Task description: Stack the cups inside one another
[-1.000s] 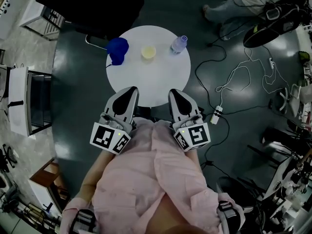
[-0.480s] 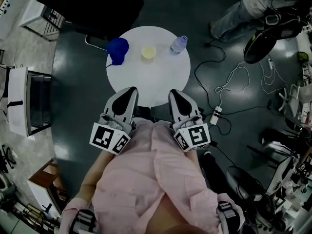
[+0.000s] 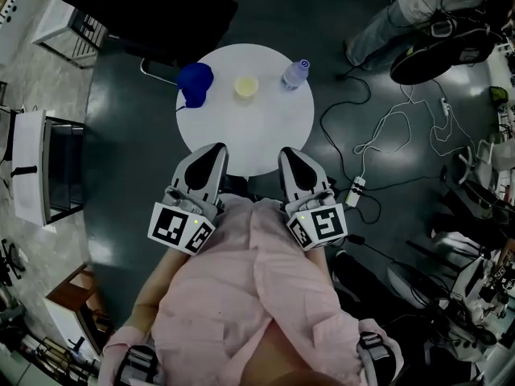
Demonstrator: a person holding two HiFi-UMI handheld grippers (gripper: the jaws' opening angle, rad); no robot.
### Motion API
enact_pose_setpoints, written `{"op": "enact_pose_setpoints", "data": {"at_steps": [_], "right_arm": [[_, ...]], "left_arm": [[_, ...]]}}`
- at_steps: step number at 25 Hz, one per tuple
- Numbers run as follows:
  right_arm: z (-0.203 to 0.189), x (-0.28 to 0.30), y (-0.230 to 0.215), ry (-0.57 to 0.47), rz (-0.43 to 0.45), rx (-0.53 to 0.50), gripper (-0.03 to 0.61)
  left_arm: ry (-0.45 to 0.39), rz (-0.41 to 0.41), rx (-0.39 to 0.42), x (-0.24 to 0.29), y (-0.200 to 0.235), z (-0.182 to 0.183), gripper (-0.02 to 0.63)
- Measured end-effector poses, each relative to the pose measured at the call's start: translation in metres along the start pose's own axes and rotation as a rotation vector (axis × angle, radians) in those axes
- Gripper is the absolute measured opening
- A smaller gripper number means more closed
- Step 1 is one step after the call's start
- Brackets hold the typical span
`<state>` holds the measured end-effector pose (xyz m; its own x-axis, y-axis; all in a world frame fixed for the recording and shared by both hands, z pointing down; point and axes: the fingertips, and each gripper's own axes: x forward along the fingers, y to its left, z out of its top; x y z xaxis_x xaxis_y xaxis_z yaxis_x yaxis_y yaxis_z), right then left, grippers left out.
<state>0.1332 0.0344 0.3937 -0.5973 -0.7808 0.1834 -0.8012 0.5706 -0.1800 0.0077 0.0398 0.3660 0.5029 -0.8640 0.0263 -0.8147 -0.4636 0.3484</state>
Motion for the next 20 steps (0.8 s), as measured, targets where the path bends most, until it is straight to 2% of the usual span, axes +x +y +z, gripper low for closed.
{"op": "enact_pose_setpoints", "data": {"at_steps": [6, 15, 20], "right_arm": [[0.002, 0.002, 0.008, 0.006, 0.010, -0.022, 0.031], [0.009, 0.008, 0.041, 0.023, 0.069, -0.176, 0.031], [0.009, 0.008, 0.042, 0.029, 0.060, -0.162, 0.031]], "left_arm": [[-0.004, -0.004, 0.004, -0.004, 0.001, 0.004, 0.018], [-0.004, 0.004, 0.008, -0.010, 0.003, 0.007, 0.018], [0.013, -0.010, 0.008, -0.007, 0.002, 0.006, 0.018]]}}
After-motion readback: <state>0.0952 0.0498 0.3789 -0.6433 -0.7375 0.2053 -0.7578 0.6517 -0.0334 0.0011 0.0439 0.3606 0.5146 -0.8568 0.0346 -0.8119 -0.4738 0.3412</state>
